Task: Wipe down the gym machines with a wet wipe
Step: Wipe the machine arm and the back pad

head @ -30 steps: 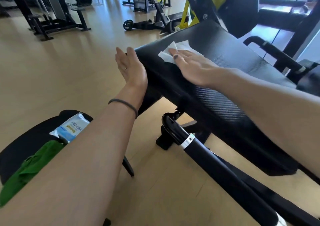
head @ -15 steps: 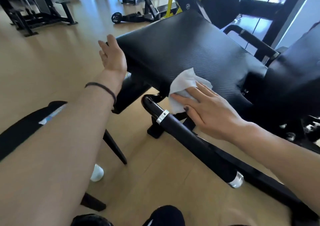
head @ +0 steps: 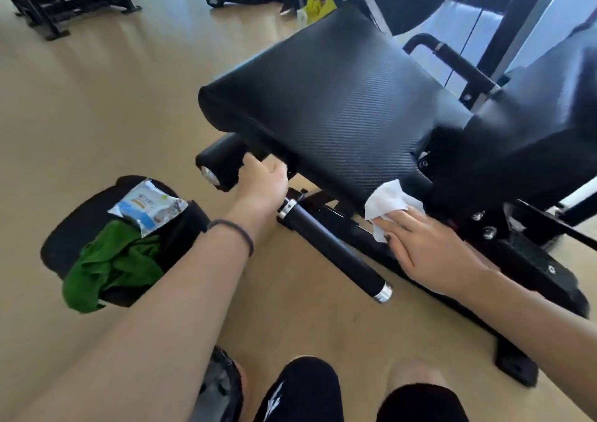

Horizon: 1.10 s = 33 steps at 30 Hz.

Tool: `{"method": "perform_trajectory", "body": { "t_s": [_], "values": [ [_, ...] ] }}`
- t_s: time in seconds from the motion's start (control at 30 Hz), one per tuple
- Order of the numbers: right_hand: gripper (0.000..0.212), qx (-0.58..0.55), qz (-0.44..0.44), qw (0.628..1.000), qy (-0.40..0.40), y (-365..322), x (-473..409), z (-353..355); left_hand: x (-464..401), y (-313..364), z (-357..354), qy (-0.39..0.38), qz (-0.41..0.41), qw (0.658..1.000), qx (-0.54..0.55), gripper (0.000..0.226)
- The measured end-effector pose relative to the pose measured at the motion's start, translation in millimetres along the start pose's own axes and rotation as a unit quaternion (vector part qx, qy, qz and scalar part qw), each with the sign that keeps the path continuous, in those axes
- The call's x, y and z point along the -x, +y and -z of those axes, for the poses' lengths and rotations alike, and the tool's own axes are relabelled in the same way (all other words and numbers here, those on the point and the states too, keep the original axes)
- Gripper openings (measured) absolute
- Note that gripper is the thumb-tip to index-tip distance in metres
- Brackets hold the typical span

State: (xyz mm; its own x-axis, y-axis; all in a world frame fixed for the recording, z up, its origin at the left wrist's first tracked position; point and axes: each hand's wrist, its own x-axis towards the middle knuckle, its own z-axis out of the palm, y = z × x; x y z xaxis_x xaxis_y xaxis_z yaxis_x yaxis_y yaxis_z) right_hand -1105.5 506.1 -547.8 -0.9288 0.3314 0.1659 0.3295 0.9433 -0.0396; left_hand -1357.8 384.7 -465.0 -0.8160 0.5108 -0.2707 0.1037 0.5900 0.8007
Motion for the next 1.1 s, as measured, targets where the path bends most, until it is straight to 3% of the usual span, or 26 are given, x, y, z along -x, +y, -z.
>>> {"method": "perform_trajectory", "body": {
  "t_s": [0.1, 0.17, 0.23, 0.37, 0.47, 0.53, 0.67, 0.83, 0.97, 1.1],
  "values": [
    [0.058, -0.158, -0.172, 0.972, -0.019, -28, -10, 45, 27, 17, 18, -0.064, 0.026, 0.995, -0.076, 0.065],
    [0.054, -0.334, -0.325, 0.883, -0.048, -50, -35, 91, 51, 38, 37, -0.097, 0.012, 0.992, -0.082, 0.067],
    [0.053, -0.452, -0.410, 0.788, -0.082, -70, -65, 142, 74, 64, 60, -0.139, -0.027, 0.988, -0.068, 0.069],
    [0.062, -0.617, -0.409, 0.656, -0.147, -109, -99, 239, 113, 124, 120, -0.248, -0.047, 0.965, -0.070, 0.074],
    [0.067, -0.672, -0.371, 0.603, -0.216, -124, -110, 300, 136, 166, 171, -0.276, -0.041, 0.958, -0.068, 0.068],
    [0.069, -0.697, -0.353, 0.569, -0.256, -133, -116, 335, 149, 186, 202, -0.294, -0.022, 0.954, -0.059, 0.050],
    [0.064, -0.703, -0.327, 0.553, -0.305, -158, -130, 381, 166, 201, 251, -0.260, 0.006, 0.964, -0.049, 0.007],
    [0.059, -0.692, -0.285, 0.566, -0.345, -204, -150, 399, 173, 187, 308, -0.242, 0.023, 0.969, -0.047, 0.019],
    [0.047, -0.689, -0.294, 0.585, -0.311, -258, -180, 395, 162, 161, 366, -0.235, 0.009, 0.970, -0.062, 0.029],
    [0.031, -0.717, -0.344, 0.548, -0.258, -327, -223, 385, 132, 124, 434, -0.243, 0.012, 0.970, 0.006, 0.038]
  ]
}}
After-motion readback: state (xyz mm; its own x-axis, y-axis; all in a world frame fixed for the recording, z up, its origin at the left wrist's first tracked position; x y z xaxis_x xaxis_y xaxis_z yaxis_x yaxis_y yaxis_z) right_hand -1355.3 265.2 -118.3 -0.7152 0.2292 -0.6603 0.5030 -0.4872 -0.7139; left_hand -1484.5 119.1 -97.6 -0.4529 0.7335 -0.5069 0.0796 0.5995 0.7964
